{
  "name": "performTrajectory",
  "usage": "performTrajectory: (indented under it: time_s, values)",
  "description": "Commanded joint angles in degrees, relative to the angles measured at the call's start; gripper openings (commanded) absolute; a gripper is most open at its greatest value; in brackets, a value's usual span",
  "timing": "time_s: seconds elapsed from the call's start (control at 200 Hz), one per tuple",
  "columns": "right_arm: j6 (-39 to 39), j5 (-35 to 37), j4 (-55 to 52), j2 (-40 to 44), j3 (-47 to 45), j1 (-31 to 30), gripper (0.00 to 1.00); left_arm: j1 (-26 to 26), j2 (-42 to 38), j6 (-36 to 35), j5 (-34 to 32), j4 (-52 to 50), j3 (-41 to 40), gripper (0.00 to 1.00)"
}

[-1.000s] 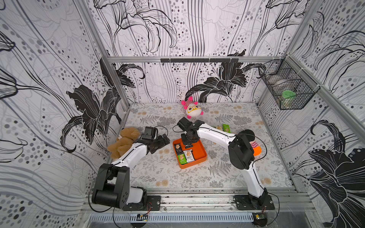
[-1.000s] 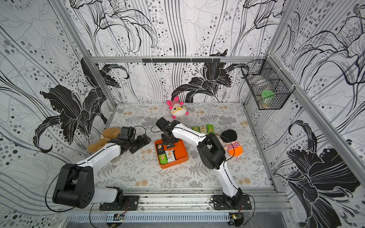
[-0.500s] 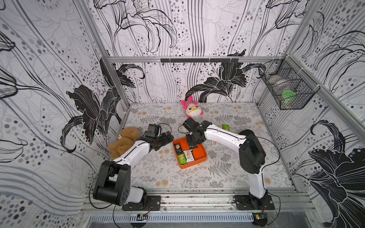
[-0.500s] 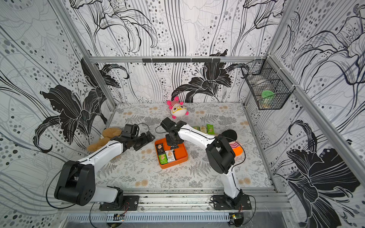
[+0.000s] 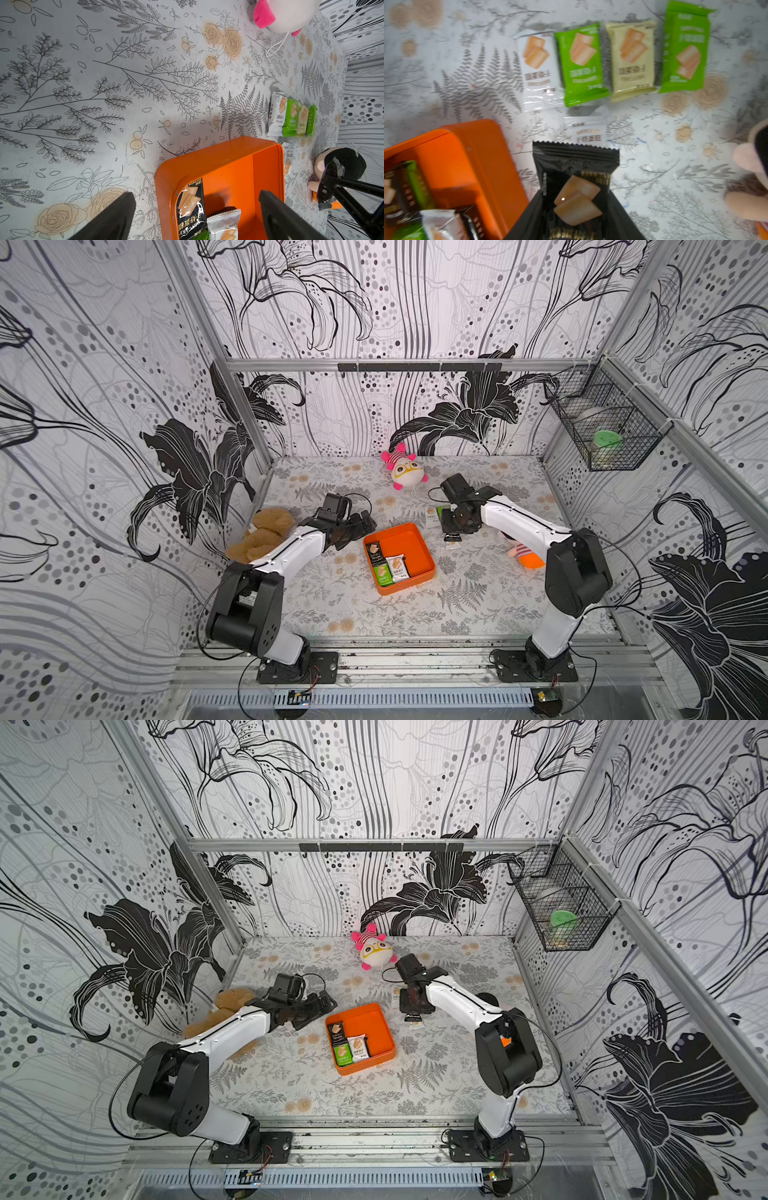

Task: Take the cookies out of the storage box
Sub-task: Place the cookie at the center of the board.

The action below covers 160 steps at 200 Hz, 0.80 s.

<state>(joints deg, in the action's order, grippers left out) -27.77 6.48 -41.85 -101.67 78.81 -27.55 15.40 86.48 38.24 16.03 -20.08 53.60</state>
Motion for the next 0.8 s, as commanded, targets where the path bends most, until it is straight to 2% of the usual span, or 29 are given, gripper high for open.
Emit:
performTrajectory:
  time_s: [0.0,0.35,0.796]
  values:
    - [4.18,-0.52,1.91,1.65,-2.65,3.43,0.47,0.59,0.97,1.08,-1.35,2.2,1.71,0.97]
    - [14.25,-3.81,4.93,-4.45,-2.0,10.08,0.47,2.53,2.45,3.72,-3.55,3.07,3.51,0.97]
    - [18.05,-6.04,7.35,-9.52,-1.55,10.65,0.47,3.84,1.77,5.71,-6.08,2.3,3.64,0.97]
